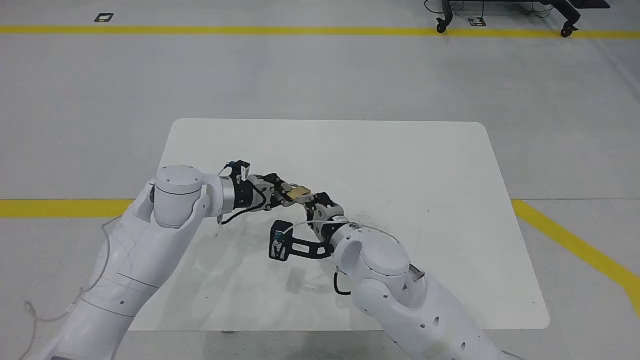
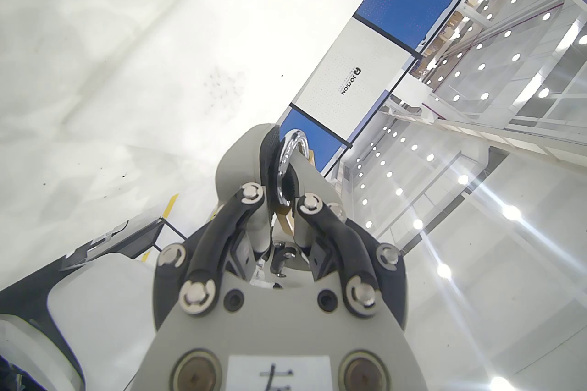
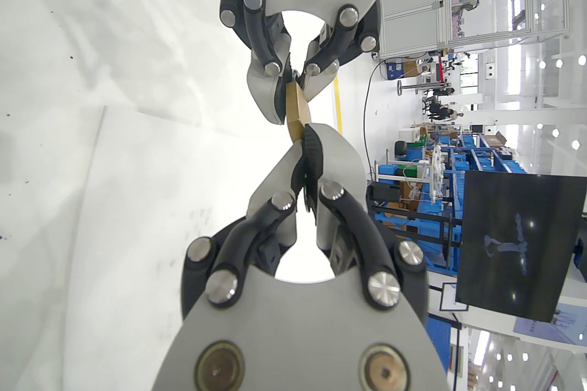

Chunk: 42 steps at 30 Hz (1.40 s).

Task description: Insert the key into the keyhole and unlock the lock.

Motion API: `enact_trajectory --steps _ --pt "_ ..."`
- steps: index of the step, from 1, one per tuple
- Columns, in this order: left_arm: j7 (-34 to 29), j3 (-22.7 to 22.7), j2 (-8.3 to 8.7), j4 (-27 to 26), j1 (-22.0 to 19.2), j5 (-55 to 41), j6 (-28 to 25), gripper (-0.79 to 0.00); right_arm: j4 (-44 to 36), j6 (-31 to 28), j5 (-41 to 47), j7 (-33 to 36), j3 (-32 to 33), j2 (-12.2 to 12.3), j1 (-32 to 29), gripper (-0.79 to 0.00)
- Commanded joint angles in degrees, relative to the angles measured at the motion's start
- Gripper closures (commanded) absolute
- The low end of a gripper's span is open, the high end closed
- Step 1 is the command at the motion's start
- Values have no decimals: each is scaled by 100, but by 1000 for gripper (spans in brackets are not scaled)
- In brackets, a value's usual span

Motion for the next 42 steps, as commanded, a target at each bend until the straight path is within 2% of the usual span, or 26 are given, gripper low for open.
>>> enact_trajectory --steps 1,6,17,28,42 --pt "-7 -2 3 -1 2 1 -2 0 -11 13 14 -17 30 0 -26 0" --pt "10 -12 8 13 6 -17 2 0 -51 30 23 -66 107 1 -92 -126" --pt "61 -5 6 45 -4 -79 24 0 -140 10 24 -212 259 9 -218 -206" --pt "69 11 9 55 -14 -88 -3 0 -187 -38 23 -295 391 17 -312 -265" --pt "73 9 19 46 -12 -96 -24 0 -237 -110 50 -333 564 33 -458 -262"
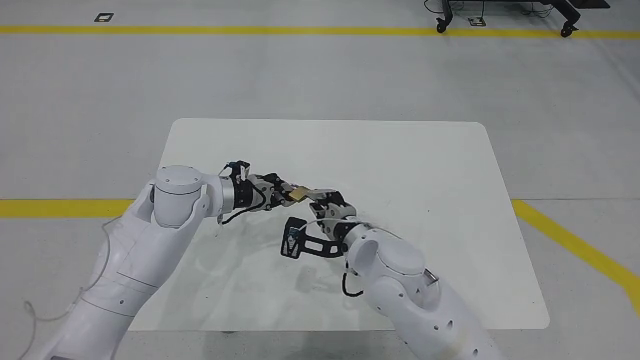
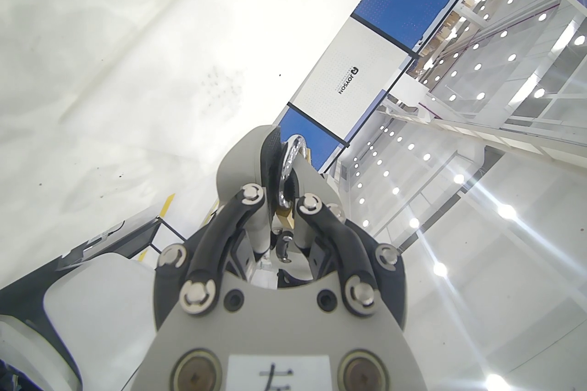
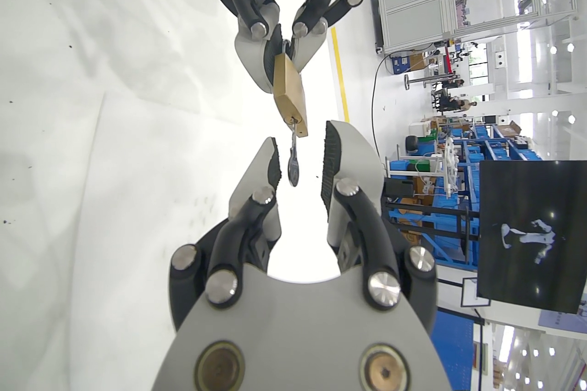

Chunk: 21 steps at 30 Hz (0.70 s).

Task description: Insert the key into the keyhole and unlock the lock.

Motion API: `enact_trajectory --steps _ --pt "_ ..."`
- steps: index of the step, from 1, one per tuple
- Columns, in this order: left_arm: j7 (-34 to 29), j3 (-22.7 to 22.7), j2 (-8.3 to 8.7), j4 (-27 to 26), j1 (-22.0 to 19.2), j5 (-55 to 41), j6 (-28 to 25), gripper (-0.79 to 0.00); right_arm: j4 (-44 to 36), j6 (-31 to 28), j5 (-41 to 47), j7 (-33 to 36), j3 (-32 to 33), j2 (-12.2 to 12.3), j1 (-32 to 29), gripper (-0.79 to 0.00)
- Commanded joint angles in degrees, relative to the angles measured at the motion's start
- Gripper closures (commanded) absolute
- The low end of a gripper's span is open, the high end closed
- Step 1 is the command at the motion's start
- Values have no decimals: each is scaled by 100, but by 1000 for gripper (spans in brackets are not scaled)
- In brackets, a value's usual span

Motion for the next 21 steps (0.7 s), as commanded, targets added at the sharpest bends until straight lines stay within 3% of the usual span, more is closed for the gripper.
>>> enact_trajectory --steps 1,6,11,21 --pt "5 -2 1 -2 4 -7 -6 0 -8 -3 15 -9 28 4 -28 -262" --pt "1 1 5 -7 2 -3 6 0 -40 -25 19 -43 109 17 -90 -259" --pt "22 -2 7 -15 7 -7 5 0 -86 -117 84 -142 153 31 -162 -9" --pt "22 30 13 -55 -1 47 2 0 -77 -275 111 -197 163 33 -110 0"
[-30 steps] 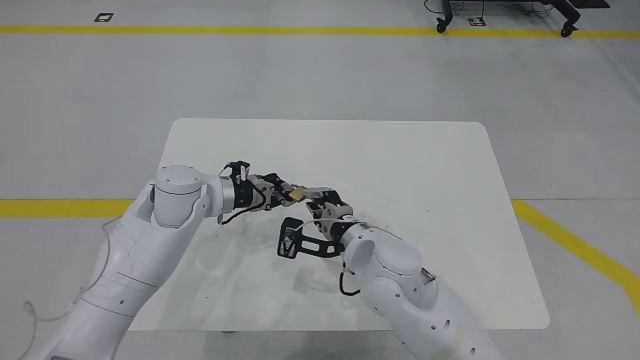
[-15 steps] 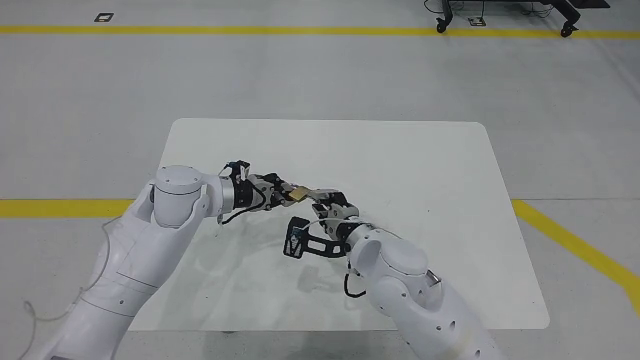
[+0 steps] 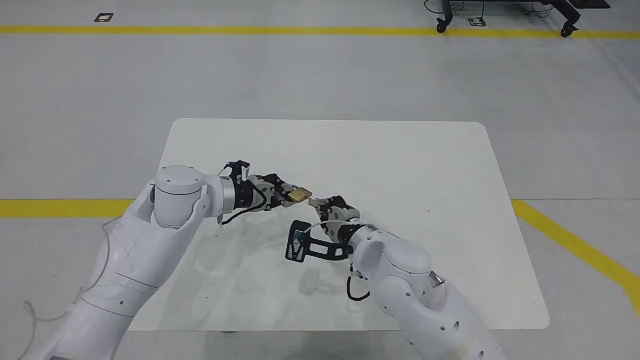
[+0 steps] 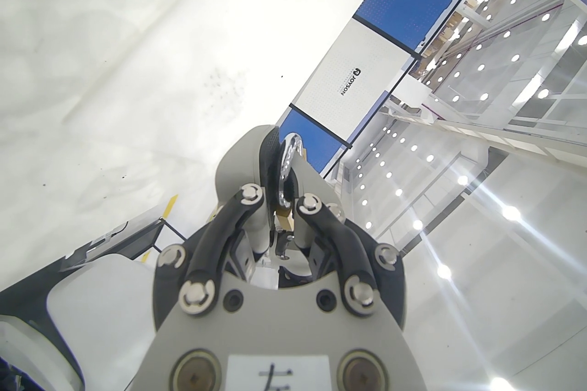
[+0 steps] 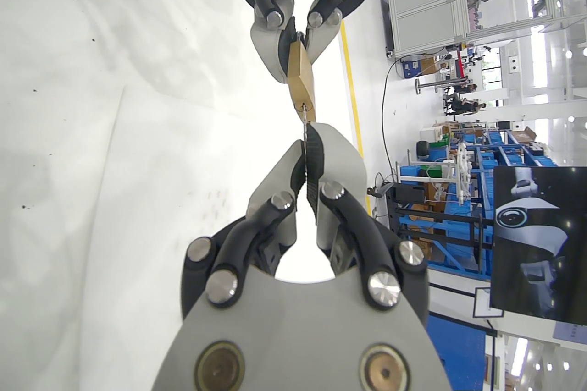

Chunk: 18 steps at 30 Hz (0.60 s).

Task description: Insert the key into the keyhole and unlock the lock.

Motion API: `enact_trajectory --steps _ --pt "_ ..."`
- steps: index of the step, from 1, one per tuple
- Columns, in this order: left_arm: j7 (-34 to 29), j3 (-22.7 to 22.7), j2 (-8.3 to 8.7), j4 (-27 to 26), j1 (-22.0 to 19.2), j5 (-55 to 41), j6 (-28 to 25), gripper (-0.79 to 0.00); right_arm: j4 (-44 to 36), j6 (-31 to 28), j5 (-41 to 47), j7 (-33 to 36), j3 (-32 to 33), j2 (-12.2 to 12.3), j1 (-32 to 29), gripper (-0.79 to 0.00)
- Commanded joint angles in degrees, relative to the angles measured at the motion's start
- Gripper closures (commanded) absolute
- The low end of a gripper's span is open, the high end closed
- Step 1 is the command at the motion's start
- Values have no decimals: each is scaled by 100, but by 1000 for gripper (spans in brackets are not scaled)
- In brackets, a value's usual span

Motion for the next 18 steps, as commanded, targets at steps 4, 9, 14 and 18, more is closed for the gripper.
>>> enact_trajectory --steps 4,9,14,18 --pt "-13 2 9 -23 -1 47 -15 0 -7 -71 -35 36 -37 -8 56 0" --pt "57 -5 19 -61 6 131 -7 0 -42 -151 -102 147 -88 -17 94 0" --pt "178 -21 30 -176 43 202 42 0 -127 -300 -190 393 -166 -30 99 0" --pt "319 -51 41 -339 97 251 116 0 -149 -374 -268 713 -259 -59 135 0"
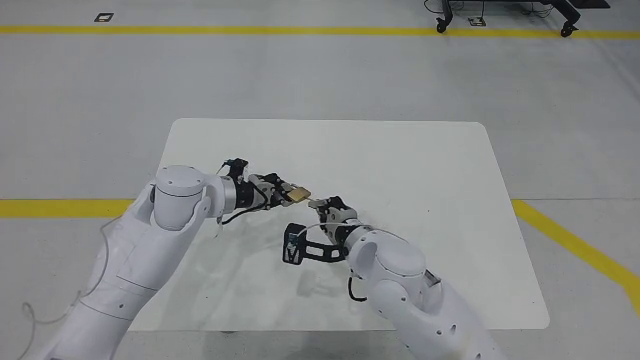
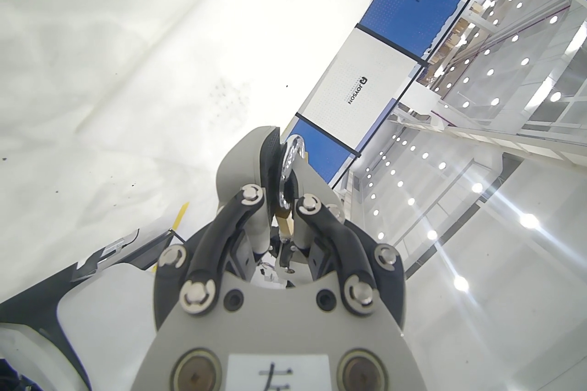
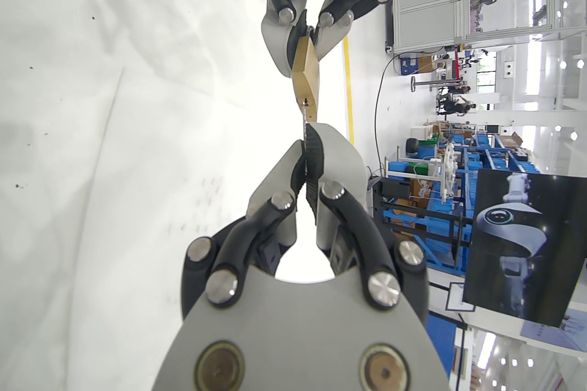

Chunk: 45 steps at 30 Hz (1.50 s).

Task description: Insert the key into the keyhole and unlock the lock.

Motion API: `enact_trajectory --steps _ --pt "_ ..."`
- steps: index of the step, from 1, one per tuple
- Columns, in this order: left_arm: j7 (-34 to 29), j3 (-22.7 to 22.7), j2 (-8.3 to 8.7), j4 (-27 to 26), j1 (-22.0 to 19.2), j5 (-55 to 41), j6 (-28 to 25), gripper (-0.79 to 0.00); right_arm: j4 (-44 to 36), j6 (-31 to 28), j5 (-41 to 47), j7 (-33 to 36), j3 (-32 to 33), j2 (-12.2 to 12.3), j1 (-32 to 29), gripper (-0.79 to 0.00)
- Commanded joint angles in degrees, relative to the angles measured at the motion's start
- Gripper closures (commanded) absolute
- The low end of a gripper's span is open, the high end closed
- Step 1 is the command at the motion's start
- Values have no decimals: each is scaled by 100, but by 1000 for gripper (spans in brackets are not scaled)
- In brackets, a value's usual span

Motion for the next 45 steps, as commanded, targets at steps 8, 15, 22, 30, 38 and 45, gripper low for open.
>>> enact_trajectory --steps 8,15,22,30,38,45 --pt "148 -77 31 -282 132 57 110 0 -2 9 -44 438 -230 -88 117 0" --pt "265 -138 44 -399 196 38 184 0 -31 61 -82 505 -292 -122 115 0" --pt "364 -229 47 -391 247 -93 233 0 -84 169 -186 468 -311 -135 64 0" --pt "-83 -235 52 6 232 -269 -96 0 -249 -1 54 149 -55 -88 -147 0" --pt "-1054 -21 21 1068 32 -353 -870 0 -333 -222 286 -231 95 -49 -212 0" --pt "-1143 70 -27 1271 -113 -391 -1140 0 -360 -86 54 -130 19 -40 -306 0"
